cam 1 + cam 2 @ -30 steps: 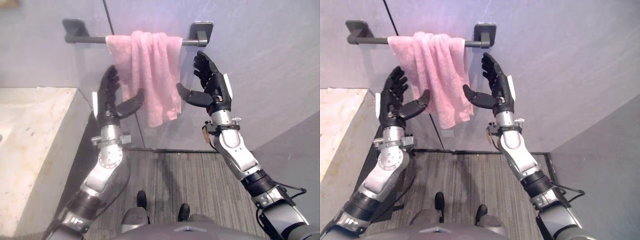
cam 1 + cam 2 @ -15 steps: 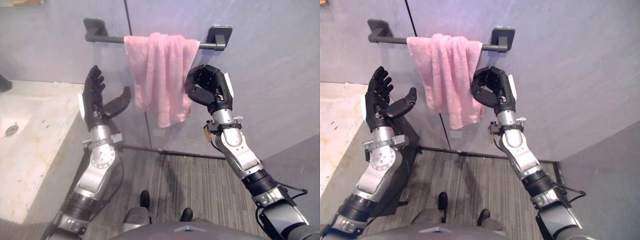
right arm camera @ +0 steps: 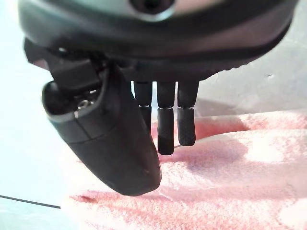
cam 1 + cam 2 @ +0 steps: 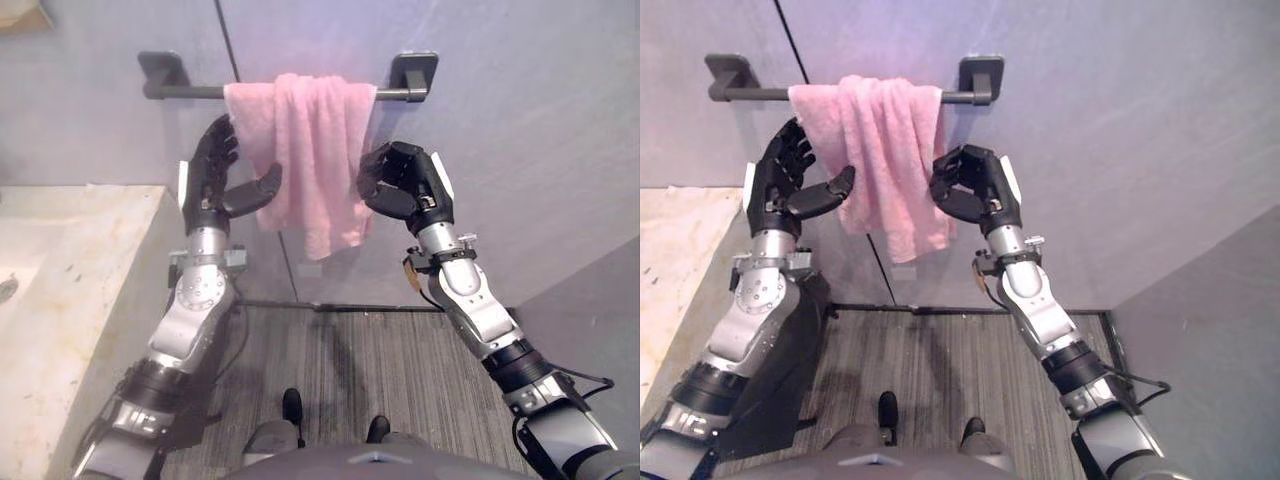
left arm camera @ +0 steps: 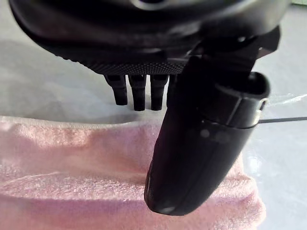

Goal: Organize the bathroom.

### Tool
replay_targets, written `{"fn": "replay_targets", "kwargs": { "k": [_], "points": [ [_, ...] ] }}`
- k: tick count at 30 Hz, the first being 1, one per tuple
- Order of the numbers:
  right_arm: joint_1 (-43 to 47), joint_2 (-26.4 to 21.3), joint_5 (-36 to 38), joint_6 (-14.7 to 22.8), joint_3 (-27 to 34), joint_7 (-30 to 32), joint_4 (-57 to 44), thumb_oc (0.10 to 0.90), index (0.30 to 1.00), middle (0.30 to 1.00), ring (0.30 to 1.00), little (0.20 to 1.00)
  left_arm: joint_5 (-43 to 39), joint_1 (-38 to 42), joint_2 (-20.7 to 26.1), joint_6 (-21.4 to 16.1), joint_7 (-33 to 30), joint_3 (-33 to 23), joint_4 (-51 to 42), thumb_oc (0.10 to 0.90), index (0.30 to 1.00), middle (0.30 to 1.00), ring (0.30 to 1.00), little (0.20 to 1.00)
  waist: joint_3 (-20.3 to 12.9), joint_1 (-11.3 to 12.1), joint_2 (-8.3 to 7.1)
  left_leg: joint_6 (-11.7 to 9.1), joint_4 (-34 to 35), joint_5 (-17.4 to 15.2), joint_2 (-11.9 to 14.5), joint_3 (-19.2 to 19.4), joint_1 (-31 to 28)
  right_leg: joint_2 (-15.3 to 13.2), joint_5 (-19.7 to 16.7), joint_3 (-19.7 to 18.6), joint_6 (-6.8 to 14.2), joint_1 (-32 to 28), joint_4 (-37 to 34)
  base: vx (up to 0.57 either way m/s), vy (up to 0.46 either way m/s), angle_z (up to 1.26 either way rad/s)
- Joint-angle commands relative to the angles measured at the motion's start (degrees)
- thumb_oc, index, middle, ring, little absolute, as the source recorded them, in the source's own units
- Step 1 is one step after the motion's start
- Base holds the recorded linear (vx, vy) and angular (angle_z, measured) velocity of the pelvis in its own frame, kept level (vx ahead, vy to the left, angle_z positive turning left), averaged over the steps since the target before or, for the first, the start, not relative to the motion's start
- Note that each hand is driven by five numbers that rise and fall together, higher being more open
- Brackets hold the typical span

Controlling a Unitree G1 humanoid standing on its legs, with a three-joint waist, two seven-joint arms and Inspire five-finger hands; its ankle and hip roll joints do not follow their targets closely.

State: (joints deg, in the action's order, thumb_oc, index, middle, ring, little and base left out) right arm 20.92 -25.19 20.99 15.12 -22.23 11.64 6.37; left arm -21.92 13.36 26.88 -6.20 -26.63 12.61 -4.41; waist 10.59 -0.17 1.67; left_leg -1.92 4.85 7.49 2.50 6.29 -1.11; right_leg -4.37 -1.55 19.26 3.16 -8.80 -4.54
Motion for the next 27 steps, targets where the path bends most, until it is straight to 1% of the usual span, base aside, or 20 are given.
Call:
{"fn": "replay_targets", "kwargs": {
  "k": [1,2,3,4,8,13,18,21,22,24,26,27],
  "points": [
    [3.37,-0.02,-0.68,5.17,0.09,-1.58,-2.63,0.4,0.3,0.3,0.3,0.3,-0.25,8.93,3.82,-2.7,3.75,0.23,4.36,0.745,0.818,0.818,0.818,0.818,-6.93,-0.82,-0.59,1.35,0.15,-6.11,-2.65,4.06,-3.71,0.78,6.06,-0.42,2.7,1.93,6.31,0.07,0.04,-0.03],
    [2.94,-0.08,-0.81,5.13,0.06,-1.91,-2.82,0.4,0.3,0.3,0.3,0.3,-0.27,9.03,4.32,-2.44,4.08,-0.21,4.15,0.604,0.606,0.606,0.606,0.606,-6.96,-0.96,-0.48,1.45,0.15,-6.24,-2.74,4.15,-3.84,0.74,6.15,-0.54,2.75,2.05,6.47,0.04,0.025,-0.04],
    [2.93,-0.08,-0.81,5.12,0.06,-1.92,-2.84,0.4,0.3,0.3,0.3,0.3,-0.28,9.01,4.33,-2.43,4.09,-0.23,4.13,0.585,0.578,0.578,0.578,0.578,-6.96,-0.95,-0.48,1.45,0.15,-6.25,-2.74,4.17,-3.84,0.73,6.16,-0.56,2.75,2.07,6.5,0.06,0.028,-0.05],
    [2.59,-0.1,-0.8,5.24,-0.04,-2.18,-2.84,0.4,0.3,0.3,0.3,0.3,0.16,9.06,4.96,-2.06,3.8,-0.82,3.89,0.4,0.3,0.3,0.3,0.3,-6.95,-1.06,-0.35,1.56,0.15,-6.41,-2.84,4.32,-4.04,0.66,6.22,-0.64,2.82,2.14,6.64,0.06,0.027,-0.05],
    [2.02,0.18,-0.77,5.22,-0.24,-2.38,-3.31,0.4,0.3,0.3,0.3,0.3,2.57,8.75,6.02,-1.66,2.6,-1.8,4.27,0.4,0.3,0.3,0.3,0.3,-6.96,-1.24,-0.11,1.84,0.15,-6.77,-3.07,4.59,-4.53,0.55,6.55,-0.8,2.96,2.45,7.39,0.06,0.022,-0.08],
    [0.38,0.32,-0.77,5.63,0.32,-2.1,-3.59,0.4,0.3,0.3,0.3,0.3,1.61,6.77,6.58,-1.08,3.97,-3.35,4.09,0.4,0.3,0.3,0.3,0.3,-6.8,-1.21,-0.02,2.24,0.15,-7.22,-3.35,4.97,-4.99,0.37,6.65,-0.9,3.28,2.89,8.66,0.04,0.018,-0.04],
    [-0.84,0.35,-0.63,6.21,1.18,-2.24,-3.3,0.4,0.3,0.3,0.3,0.3,1.19,5.46,6.64,-1.84,2.61,-4.6,4.67,0.4,0.3,0.3,0.3,0.3,-6.77,-1.23,0.01,2.45,0.15,-7.4,-3.45,5.17,-5.18,0.25,6.61,-0.95,3.45,3.17,9.3,0.02,0.008,-0.03],
    [-1.54,0.72,-0.52,6.68,1.47,-0.93,-2.76,0.4,0.3,0.3,0.3,0.3,0.3,4.41,5.88,-3.54,-0.67,-5.62,5.55,0.4,0.3,0.3,0.3,0.3,-6.75,-1.11,-0.06,2.57,0.15,-7.51,-3.5,5.17,-5.26,0.09,6.59,-0.83,3.56,3.36,9.74,0.0,0.0,0.0],
    [-2.3,1.34,-0.17,6.5,1.98,0.42,-2.6,0.4,0.3,0.3,0.3,0.3,-1.18,3.05,4.64,-4.88,-3.87,-6.63,5.79,0.4,0.3,0.3,0.3,0.3,-6.67,-0.97,-0.17,2.62,0.15,-7.59,-3.55,5.12,-5.31,0.09,6.64,-0.73,3.57,3.39,9.86,0.0,0.0,0.0],
    [-2.79,1.79,-0.09,6.75,2.18,1.24,-2.58,0.4,0.3,0.3,0.3,0.3,-1.37,2.27,3.62,-5.68,-5.26,-7.16,5.85,0.4,0.3,0.3,0.3,0.3,-6.61,-0.95,-0.26,2.68,0.15,-7.6,-3.59,5.08,-5.36,0.07,6.58,-0.73,3.58,3.45,10.0,0.0,0.001,-0.02],
    [-4.34,3.68,-0.16,7.53,2.81,4.42,-2.65,0.4,0.3,0.3,0.3,0.3,-0.71,0.02,0.11,-7.79,-9.66,-8.02,5.79,0.4,0.3,0.3,0.3,0.3,-6.31,-0.85,-0.49,2.89,0.15,-7.76,-3.64,5.03,-5.47,0.01,6.56,-0.72,3.54,3.61,10.39,0.01,0.004,-0.04],
    [-4.54,3.83,-0.21,7.66,2.9,4.77,-2.7,0.4,0.3,0.3,0.3,0.3,-0.52,-0.27,-0.24,-7.97,-10.04,-8.08,5.76,0.4,0.3,0.3,0.3,0.3,-6.31,-0.84,-0.51,2.91,0.15,-7.78,-3.64,5.03,-5.5,0.01,6.58,-0.72,3.53,3.6,10.41,0.01,0.002,-0.04]
  ]
}}
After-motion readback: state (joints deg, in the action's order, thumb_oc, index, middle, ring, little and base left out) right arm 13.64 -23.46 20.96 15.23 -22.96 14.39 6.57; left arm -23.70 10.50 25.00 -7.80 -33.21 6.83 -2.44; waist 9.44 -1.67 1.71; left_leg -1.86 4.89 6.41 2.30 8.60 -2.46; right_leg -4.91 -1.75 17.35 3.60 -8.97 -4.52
